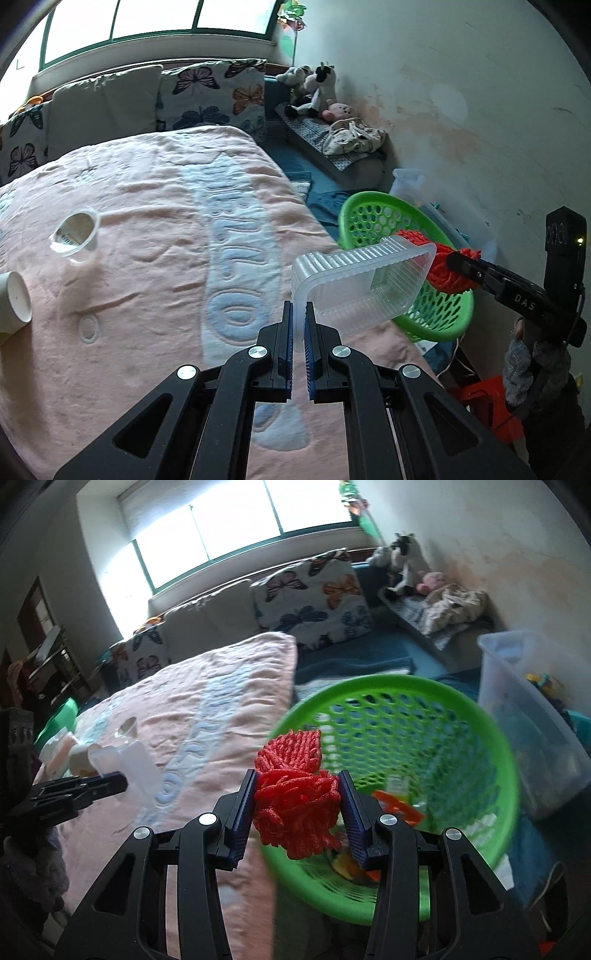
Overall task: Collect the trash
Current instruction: 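Drop the red ball into the basket while the left gripper carries the box, then lower the clear box into the basket and open the left gripper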
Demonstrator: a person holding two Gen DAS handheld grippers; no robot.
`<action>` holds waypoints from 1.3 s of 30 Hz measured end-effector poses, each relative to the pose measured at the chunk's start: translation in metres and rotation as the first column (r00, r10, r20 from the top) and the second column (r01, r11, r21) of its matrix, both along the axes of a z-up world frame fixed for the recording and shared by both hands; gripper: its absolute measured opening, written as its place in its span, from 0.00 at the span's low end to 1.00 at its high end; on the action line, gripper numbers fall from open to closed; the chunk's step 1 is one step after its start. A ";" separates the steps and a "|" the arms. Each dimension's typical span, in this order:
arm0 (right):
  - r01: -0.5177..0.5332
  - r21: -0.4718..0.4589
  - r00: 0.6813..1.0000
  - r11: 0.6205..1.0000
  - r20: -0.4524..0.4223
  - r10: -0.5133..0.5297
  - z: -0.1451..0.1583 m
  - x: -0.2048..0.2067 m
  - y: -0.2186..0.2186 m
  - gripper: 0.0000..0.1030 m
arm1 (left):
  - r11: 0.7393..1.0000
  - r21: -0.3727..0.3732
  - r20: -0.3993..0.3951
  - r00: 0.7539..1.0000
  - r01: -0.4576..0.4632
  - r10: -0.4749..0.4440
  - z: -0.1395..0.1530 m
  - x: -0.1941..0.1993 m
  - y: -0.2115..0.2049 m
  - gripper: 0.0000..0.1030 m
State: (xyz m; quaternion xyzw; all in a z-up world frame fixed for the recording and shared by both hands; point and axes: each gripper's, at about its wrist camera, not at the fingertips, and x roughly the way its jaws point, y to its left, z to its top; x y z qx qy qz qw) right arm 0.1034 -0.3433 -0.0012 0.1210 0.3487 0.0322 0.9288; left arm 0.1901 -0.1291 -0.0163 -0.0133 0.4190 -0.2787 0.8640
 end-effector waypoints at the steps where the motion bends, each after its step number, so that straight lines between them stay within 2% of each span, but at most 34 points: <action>1: 0.010 -0.004 1.000 1.000 -0.002 -0.010 -0.001 -0.002 -0.004 0.43 | 1.000 -0.001 0.000 1.000 0.007 -0.007 0.001 0.000 -0.004 0.06; 11: 0.120 -0.013 0.992 0.993 -0.042 -0.120 -0.016 -0.013 -0.041 0.46 | 0.998 0.014 0.003 0.998 0.063 -0.063 0.006 -0.004 -0.042 0.06; 14: 0.151 -0.011 0.987 0.989 -0.052 -0.151 -0.021 -0.015 -0.050 0.49 | 0.997 0.019 0.003 0.997 0.075 -0.075 0.007 -0.003 -0.053 0.06; 17: 0.171 0.004 0.983 0.985 -0.061 -0.171 -0.024 -0.017 -0.059 0.60 | 0.996 0.024 0.002 0.996 0.089 -0.089 0.008 -0.002 -0.062 0.06; 19: 0.180 0.012 0.982 0.984 -0.061 -0.179 -0.025 -0.019 -0.063 0.62 | 0.995 0.032 0.006 0.995 0.100 -0.100 0.008 -0.001 -0.069 0.06; 27: 0.188 0.028 0.981 0.982 -0.050 -0.186 -0.023 -0.029 -0.067 0.64 | 0.991 0.055 -0.003 0.992 0.123 -0.123 0.003 0.004 -0.097 0.06; 39: 0.176 0.049 0.984 0.983 -0.033 -0.174 -0.020 -0.043 -0.061 0.65 | 0.982 0.127 -0.057 0.989 0.142 -0.135 -0.025 0.012 -0.137 0.06</action>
